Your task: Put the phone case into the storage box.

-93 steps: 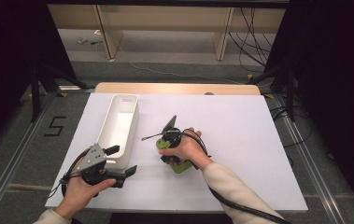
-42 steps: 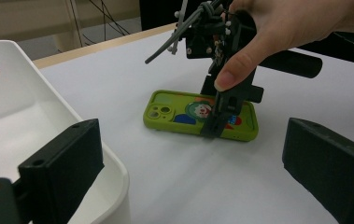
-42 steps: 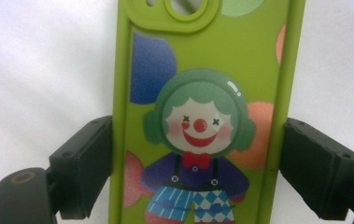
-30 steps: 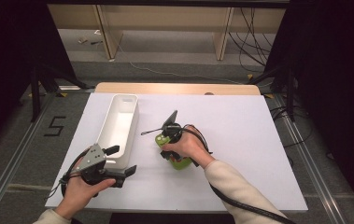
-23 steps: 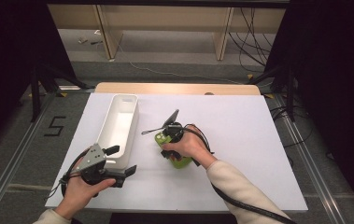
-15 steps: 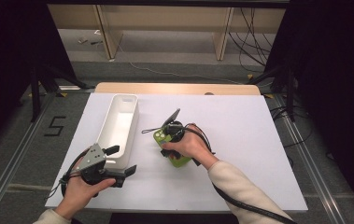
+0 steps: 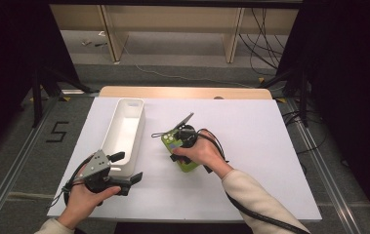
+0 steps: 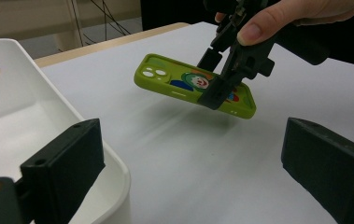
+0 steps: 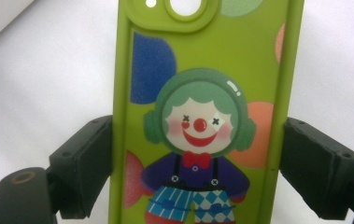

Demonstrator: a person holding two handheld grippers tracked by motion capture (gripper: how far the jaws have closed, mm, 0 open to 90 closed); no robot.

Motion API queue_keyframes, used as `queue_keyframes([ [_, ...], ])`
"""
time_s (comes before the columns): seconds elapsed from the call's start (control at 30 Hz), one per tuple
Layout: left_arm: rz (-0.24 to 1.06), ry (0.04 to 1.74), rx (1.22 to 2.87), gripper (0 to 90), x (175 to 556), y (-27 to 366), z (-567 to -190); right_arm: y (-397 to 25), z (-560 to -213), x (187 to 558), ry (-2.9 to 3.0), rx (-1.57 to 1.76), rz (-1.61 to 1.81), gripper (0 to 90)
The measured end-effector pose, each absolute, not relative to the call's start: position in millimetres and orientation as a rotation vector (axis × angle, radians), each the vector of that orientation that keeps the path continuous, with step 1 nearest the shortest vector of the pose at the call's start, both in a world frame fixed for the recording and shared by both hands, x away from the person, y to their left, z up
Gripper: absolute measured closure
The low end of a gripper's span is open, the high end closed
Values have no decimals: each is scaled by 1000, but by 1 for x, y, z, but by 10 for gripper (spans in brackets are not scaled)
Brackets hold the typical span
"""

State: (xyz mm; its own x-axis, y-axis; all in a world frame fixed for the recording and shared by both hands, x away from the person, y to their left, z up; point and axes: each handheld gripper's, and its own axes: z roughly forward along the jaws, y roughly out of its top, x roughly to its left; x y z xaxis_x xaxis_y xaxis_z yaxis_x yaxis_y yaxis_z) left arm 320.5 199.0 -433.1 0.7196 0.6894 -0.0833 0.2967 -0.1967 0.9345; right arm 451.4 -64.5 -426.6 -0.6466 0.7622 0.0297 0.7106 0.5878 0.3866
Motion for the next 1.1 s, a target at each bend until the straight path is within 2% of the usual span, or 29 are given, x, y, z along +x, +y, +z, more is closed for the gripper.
queue_keyframes([
  [1.1,435,781,1787,56,320,199,-433,-101,-427,432,2532,1135,965,164],
])
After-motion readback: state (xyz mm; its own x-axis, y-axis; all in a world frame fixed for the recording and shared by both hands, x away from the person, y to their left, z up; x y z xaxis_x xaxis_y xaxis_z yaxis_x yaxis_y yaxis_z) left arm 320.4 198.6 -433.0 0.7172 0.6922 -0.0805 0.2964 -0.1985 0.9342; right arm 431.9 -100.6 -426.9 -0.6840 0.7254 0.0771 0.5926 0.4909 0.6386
